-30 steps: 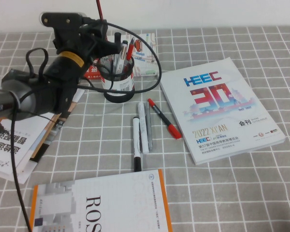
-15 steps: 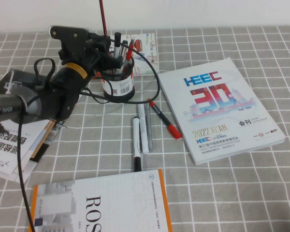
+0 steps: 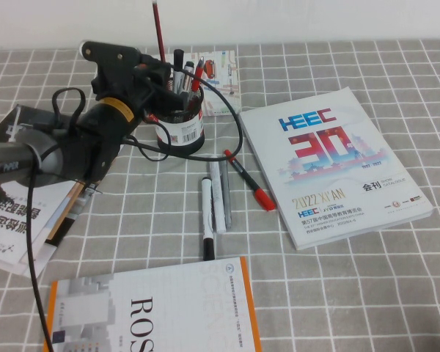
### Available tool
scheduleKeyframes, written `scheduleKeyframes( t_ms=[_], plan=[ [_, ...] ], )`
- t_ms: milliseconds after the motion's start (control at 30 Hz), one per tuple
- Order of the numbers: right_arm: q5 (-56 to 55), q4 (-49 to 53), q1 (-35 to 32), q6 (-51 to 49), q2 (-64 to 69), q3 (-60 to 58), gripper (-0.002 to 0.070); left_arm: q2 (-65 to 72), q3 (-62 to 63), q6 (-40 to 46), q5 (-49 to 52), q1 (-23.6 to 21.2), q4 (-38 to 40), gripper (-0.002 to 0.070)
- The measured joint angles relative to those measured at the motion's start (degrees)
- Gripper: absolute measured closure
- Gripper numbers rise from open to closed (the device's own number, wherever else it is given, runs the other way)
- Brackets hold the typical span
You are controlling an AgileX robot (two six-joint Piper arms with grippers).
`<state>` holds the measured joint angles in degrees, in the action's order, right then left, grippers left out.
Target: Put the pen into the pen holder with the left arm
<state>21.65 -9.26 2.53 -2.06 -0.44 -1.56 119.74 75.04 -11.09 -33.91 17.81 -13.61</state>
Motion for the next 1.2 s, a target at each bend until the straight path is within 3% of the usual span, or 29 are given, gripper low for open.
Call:
scheduleKeyframes(
  t_ms=[233, 267, 300, 567, 667, 833, 1200],
  plan=[
    [0.0, 0.0, 0.0, 0.0, 0.0, 0.0, 0.0688, 0.0, 0.0, 0.2, 0.6, 0.0, 0.0, 0.0477],
    [0.0, 0.0, -2.5, 0.0, 0.4, 0.0, 0.0688, 0.0, 0.0, 0.2, 0.6, 0.0, 0.0, 0.0466],
    [0.0, 0.0, 0.0, 0.0, 0.0, 0.0, 0.0688, 0.0, 0.0, 0.2, 0.7, 0.0, 0.0, 0.0453],
    [0.0, 0.0, 0.0, 0.0, 0.0, 0.0, 0.0689, -5.1, 0.0, 0.2, 8.3, 0.0, -0.6, 0.0428],
    [0.0, 0.0, 0.0, 0.0, 0.0, 0.0, 0.0689, -10.0, -0.4, -0.1, 11.7, 0.0, -3.1, 0.0457],
    [0.0, 0.0, 0.0, 0.0, 0.0, 0.0, 0.0689, -20.4, -4.7, -5.1, 13.7, 0.0, -9.9, 0.0634],
    [0.0, 0.0, 0.0, 0.0, 0.0, 0.0, 0.0689, -48.8, -27.3, -12.6, 23.6, 0.0, -15.7, 0.0675]
  ],
)
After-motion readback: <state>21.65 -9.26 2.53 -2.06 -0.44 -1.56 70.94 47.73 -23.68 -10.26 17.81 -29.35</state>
